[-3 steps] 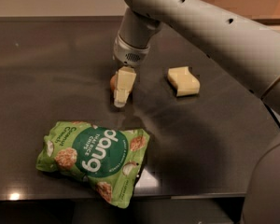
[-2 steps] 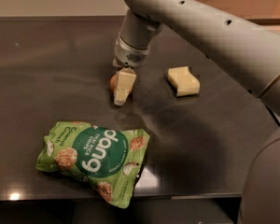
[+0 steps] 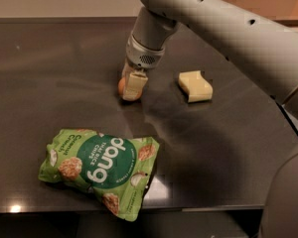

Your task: Move orange near green rice chip bag

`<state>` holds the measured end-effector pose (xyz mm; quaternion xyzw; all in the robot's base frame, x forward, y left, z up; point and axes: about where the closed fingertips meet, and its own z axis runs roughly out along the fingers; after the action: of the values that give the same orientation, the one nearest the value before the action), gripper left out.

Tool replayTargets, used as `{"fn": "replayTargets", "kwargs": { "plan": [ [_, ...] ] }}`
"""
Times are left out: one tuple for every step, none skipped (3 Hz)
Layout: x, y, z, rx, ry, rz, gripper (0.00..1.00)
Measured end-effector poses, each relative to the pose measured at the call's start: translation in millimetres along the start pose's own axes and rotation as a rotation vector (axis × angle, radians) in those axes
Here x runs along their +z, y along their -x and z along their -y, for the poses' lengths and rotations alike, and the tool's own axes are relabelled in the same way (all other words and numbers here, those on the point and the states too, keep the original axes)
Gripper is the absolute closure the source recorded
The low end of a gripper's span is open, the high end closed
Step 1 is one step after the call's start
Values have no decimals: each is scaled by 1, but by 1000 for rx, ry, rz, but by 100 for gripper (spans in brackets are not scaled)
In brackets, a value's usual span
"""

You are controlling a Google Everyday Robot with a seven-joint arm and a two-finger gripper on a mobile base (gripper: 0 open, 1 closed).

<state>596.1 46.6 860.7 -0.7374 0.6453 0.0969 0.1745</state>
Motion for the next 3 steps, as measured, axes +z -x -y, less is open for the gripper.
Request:
{"fn": "replayTargets", "kwargs": {
  "plan": [
    [-12,7,-8,-53,12,16,88],
    [-12,23,-25,-168,45,26,100],
    [-11,40,-43,-295,82,52,100]
  ]
}}
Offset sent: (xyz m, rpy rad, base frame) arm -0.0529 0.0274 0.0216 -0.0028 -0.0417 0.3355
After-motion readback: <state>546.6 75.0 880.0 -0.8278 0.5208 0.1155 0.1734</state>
